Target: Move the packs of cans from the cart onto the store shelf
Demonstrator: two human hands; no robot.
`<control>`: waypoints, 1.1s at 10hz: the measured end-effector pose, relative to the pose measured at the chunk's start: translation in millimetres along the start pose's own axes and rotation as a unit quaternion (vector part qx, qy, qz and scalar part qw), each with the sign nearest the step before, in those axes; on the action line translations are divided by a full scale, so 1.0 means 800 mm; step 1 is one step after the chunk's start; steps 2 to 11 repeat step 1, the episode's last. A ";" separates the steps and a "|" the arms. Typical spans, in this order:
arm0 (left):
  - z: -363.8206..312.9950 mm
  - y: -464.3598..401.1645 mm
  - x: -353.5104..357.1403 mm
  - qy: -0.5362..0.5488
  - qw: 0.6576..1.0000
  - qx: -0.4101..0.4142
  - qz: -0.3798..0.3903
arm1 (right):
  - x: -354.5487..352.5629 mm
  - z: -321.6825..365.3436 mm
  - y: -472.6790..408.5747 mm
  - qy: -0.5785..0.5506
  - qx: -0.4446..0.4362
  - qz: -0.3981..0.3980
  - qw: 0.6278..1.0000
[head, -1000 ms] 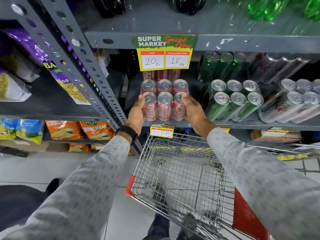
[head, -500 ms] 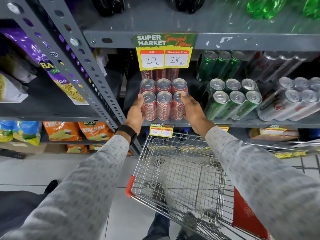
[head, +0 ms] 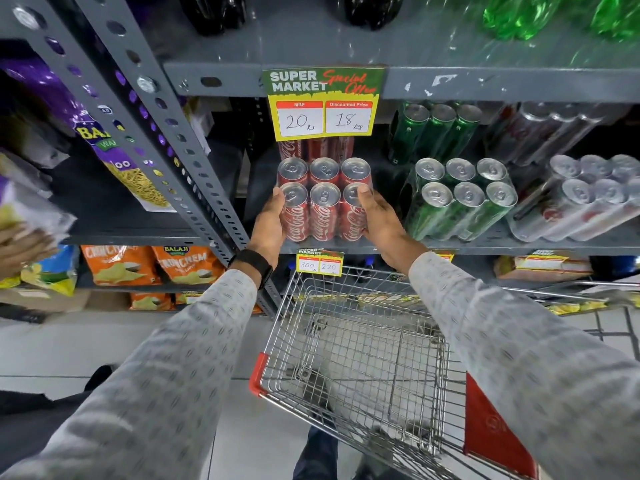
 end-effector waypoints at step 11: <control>-0.002 0.014 -0.005 -0.038 0.998 0.046 -0.034 | -0.015 -0.001 0.006 0.015 -0.016 -0.031 0.999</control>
Point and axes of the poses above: each hand's wrist, its own y-axis away from the middle knuckle, its own x-axis out of the palm, z = x × y, the point moved 4 cm from there along -y, towards the middle knuckle, and after that the axes turned 1 degree about x, right-handed, at the moved point
